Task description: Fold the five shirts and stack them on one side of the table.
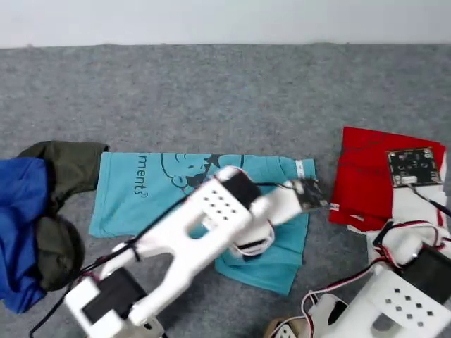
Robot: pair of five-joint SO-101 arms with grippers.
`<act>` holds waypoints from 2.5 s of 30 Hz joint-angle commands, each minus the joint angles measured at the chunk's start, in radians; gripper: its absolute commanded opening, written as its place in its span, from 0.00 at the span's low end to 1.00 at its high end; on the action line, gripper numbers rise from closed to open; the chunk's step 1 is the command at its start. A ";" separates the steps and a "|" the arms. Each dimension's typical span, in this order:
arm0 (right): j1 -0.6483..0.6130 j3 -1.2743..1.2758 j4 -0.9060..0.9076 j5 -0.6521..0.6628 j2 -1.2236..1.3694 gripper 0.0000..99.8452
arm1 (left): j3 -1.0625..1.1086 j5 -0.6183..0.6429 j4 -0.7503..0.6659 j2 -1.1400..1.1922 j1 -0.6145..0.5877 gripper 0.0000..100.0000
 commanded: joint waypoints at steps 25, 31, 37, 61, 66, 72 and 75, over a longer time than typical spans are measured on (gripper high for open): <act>0.016 -0.060 0.035 0.005 -0.005 0.01 | -0.171 0.005 -0.120 0.328 0.034 0.13; 0.016 -0.060 0.035 0.005 -0.005 0.01 | -0.173 0.003 -0.112 0.316 0.034 0.06; 0.016 -0.060 0.035 0.003 -0.005 0.01 | -0.173 0.000 -0.092 0.318 0.034 0.03; 0.016 -0.060 0.038 0.003 -0.012 0.01 | -0.446 0.002 -0.063 0.404 -0.195 0.07; 0.016 -0.060 0.039 0.003 -0.013 0.01 | -0.458 0.008 -0.063 0.479 -0.270 0.19; 0.016 -0.060 0.039 0.003 -0.013 0.01 | -0.585 0.002 -0.021 0.483 -0.365 0.19; 0.016 -0.060 0.041 0.003 -0.013 0.01 | -0.651 0.002 0.011 0.488 -0.390 0.19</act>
